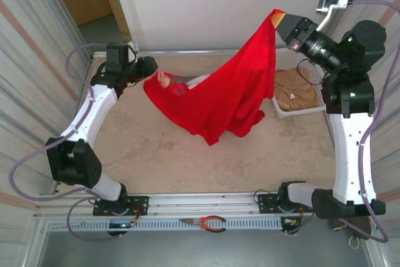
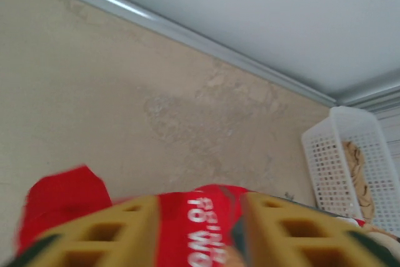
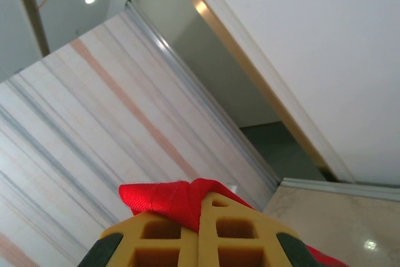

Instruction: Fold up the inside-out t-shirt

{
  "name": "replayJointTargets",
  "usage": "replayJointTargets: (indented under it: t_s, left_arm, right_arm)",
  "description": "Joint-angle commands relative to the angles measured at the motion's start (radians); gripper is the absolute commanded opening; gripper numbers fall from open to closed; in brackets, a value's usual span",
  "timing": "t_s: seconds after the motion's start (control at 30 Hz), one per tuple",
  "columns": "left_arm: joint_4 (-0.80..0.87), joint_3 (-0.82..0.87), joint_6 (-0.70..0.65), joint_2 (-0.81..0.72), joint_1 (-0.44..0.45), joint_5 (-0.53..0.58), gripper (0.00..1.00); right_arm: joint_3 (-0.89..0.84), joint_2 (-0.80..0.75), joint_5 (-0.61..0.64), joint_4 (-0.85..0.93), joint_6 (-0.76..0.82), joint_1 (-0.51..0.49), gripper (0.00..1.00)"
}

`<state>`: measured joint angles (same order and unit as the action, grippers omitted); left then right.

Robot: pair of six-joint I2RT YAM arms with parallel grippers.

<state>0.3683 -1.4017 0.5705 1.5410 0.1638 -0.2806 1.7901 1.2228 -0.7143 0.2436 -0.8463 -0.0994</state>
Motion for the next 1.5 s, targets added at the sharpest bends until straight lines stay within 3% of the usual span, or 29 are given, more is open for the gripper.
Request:
replayJointTargets:
  t_s: [0.0, 0.13, 0.27, 0.4, 0.5, 0.53, 0.57, 0.6, 0.7, 0.77, 0.97, 1.13, 1.33, 1.47]
  left_arm:
    - [0.006, 0.067, -0.028, -0.070, 0.059, -0.038, 0.69]
    - [-0.102, 0.307, -0.020, -0.198, 0.258, 0.095, 0.77]
    - [-0.194, 0.483, 0.049, -0.266, 0.454, 0.198, 0.77]
    - [-0.267, 0.559, 0.137, -0.257, 0.524, 0.214, 0.77]
    - [-0.266, 0.577, 0.174, -0.256, 0.534, 0.238, 0.77]
    - [-0.278, 0.590, 0.184, -0.263, 0.534, 0.240, 0.77]
    - [-0.278, 0.598, 0.192, -0.267, 0.534, 0.250, 0.77]
    - [-0.273, 0.598, 0.194, -0.268, 0.534, 0.257, 0.77]
    - [-0.226, 0.571, 0.194, -0.255, 0.530, 0.260, 0.78]
    - [-0.212, 0.555, 0.192, -0.240, 0.530, 0.247, 0.78]
    - [-0.153, 0.519, 0.187, -0.176, 0.546, 0.203, 0.79]
    - [-0.146, 0.551, 0.212, -0.143, 0.575, 0.213, 0.80]
    - [-0.150, 0.578, 0.248, -0.169, 0.574, 0.248, 0.80]
    - [-0.130, 0.583, 0.248, -0.208, 0.574, 0.252, 0.80]
  right_arm:
    - [-0.024, -0.011, 0.057, -0.014, 0.059, -0.051, 0.00]
    - [-0.075, -0.010, 0.115, -0.009, 0.101, -0.124, 0.00]
    - [-0.105, 0.027, 0.195, -0.013, 0.150, -0.252, 0.00]
    - [-0.106, 0.175, 0.289, -0.066, 0.180, -0.374, 0.00]
    - [-0.009, 0.369, 0.309, -0.077, 0.195, -0.407, 0.00]
    - [0.065, 0.455, 0.292, -0.043, 0.208, -0.405, 0.17]
    - [0.179, 0.538, 0.271, 0.026, 0.232, -0.403, 0.43]
    - [0.270, 0.612, 0.254, 0.102, 0.257, -0.398, 0.55]
    - [0.395, 0.700, 0.224, 0.269, 0.330, -0.386, 0.73]
    - [0.268, 0.628, 0.250, 0.290, 0.356, -0.376, 0.74]
    - [-0.363, 0.241, 0.366, 0.244, 0.357, -0.311, 0.75]
    - [-0.770, 0.003, 0.458, 0.264, 0.377, -0.380, 0.77]
    - [-0.876, 0.027, 0.719, 0.312, 0.467, -0.527, 0.79]
    - [-0.873, 0.107, 0.834, 0.340, 0.495, -0.535, 0.79]
